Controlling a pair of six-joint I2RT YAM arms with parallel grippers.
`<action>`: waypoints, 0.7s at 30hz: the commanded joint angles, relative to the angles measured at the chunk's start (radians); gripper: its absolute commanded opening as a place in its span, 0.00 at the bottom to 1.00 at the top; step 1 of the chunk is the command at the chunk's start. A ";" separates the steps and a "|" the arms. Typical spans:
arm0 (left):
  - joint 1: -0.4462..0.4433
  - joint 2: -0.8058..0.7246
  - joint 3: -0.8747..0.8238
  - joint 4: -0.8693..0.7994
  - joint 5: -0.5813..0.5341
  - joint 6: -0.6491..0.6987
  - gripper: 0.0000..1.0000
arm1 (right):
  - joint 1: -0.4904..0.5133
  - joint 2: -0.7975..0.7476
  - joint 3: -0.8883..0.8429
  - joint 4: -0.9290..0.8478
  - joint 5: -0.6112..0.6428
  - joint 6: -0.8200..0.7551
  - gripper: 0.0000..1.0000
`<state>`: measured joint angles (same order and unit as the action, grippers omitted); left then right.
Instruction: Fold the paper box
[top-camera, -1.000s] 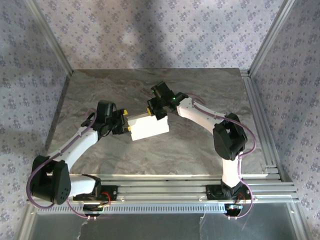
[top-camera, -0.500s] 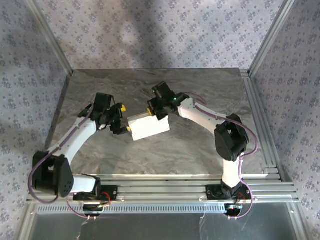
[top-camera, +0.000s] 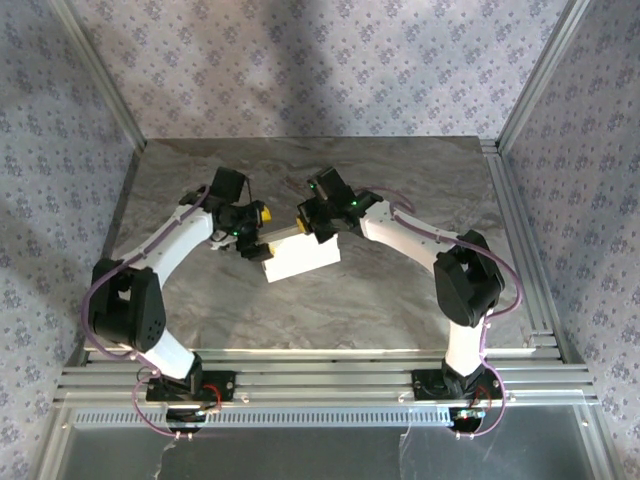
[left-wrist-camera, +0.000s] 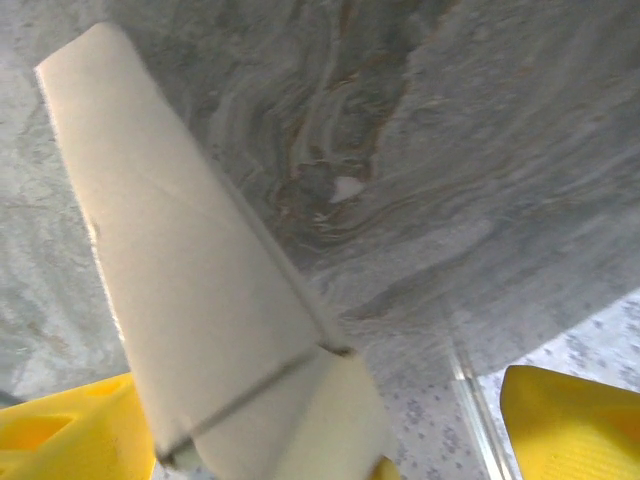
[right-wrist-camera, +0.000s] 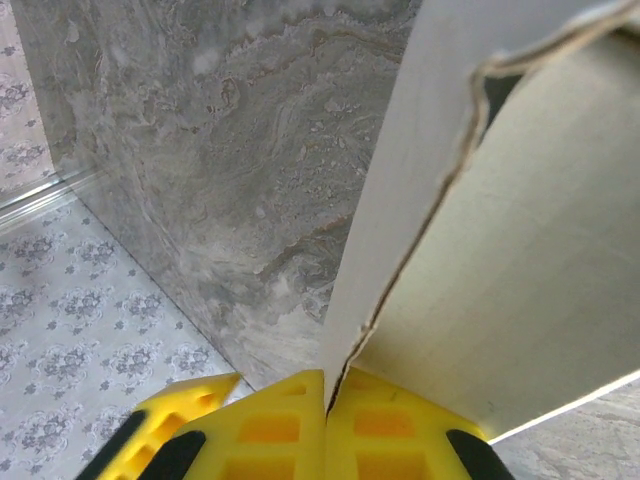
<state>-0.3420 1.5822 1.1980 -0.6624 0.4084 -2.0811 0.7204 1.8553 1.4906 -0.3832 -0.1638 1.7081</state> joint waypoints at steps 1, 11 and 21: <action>-0.031 0.023 0.001 -0.055 0.041 -0.155 0.84 | -0.004 -0.031 -0.018 -0.004 0.019 -0.025 0.00; -0.037 0.010 -0.100 0.022 -0.014 -0.213 0.74 | -0.004 -0.043 -0.037 0.017 0.020 -0.022 0.00; -0.038 0.026 -0.118 0.028 -0.025 -0.218 0.55 | -0.003 -0.046 -0.038 0.027 0.025 -0.019 0.00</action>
<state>-0.3790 1.6058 1.0939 -0.6163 0.3973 -2.0926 0.7200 1.8397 1.4662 -0.3626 -0.1711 1.7035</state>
